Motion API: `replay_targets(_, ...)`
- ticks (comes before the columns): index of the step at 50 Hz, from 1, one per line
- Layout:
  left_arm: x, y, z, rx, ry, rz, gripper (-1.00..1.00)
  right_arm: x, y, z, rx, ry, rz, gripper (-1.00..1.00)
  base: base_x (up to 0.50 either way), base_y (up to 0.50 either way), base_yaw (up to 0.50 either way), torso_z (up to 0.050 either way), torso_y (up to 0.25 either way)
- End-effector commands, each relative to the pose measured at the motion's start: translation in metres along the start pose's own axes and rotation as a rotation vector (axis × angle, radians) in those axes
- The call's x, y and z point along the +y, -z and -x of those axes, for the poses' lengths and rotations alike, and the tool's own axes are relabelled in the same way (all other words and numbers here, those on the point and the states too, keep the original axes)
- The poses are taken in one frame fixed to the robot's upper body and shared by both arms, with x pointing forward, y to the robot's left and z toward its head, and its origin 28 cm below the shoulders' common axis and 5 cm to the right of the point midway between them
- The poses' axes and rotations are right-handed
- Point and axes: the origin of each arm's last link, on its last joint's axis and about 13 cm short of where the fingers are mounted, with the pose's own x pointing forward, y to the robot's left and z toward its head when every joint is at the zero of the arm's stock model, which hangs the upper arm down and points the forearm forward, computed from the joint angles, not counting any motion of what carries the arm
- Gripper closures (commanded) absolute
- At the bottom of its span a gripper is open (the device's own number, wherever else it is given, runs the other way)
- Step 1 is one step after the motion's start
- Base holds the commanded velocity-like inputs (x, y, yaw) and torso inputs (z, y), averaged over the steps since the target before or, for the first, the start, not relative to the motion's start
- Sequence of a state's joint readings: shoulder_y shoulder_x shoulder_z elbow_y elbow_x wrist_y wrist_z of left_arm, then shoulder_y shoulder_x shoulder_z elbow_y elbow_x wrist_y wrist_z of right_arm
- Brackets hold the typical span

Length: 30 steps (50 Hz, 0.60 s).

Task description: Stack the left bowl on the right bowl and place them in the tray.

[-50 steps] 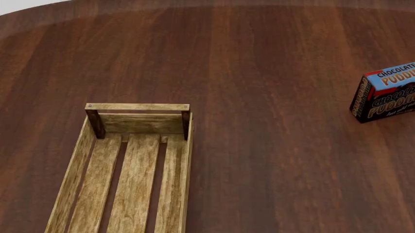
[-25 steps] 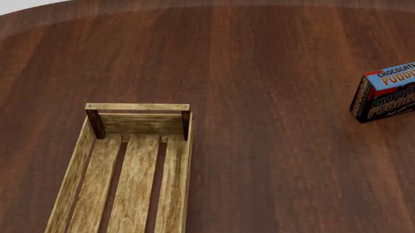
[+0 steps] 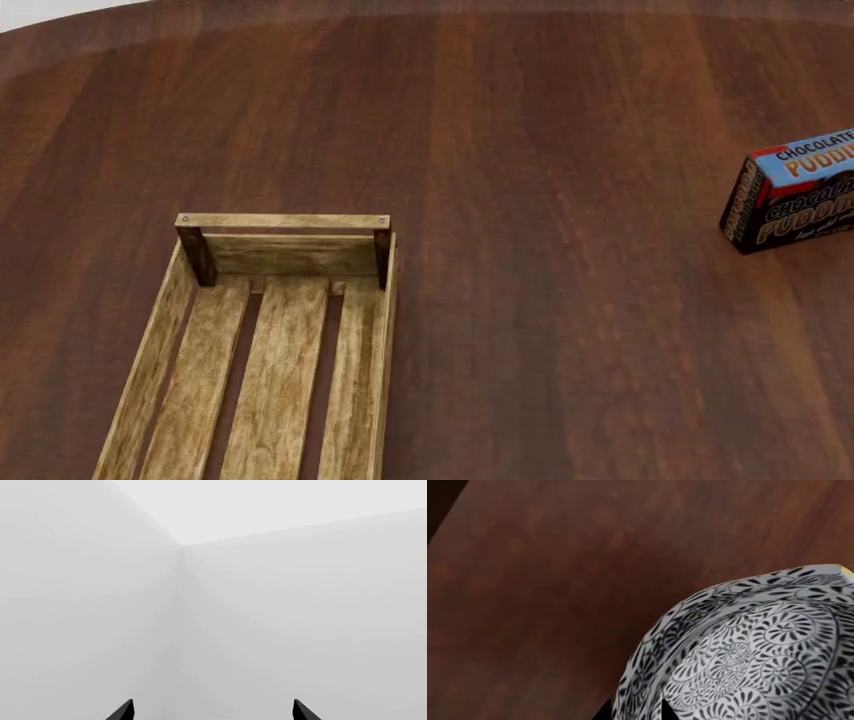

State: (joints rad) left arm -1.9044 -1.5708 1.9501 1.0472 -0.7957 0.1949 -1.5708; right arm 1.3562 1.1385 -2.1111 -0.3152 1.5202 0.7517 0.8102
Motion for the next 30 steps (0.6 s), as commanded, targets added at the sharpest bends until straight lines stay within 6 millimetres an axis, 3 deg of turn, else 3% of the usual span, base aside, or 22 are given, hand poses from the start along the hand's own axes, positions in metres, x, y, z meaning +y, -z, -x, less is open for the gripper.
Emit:
replay_targets(1,0.0,0.0,0.0,-0.001,-0.001,0.003,-1.0,0.0,0.003,0.004,0.017,-0.037,-0.024,1.0,0.0,0.0,0.0,0.0,0.0)
replay_targets(21,-0.001,-0.002,-0.002,-0.009,-0.007,0.013,-1.0,-0.028,-0.009,0.053,-0.043,0.116,0.077,1.0,0.0,0.0,0.0,0.0,0.0)
replay_targets(30,-0.001,-0.003,-0.002,-0.011,-0.008,0.017,-1.0,-0.044,-0.025,0.073,-0.132,0.216,0.177,1.0,0.0,0.0,0.0,0.0,0.0)
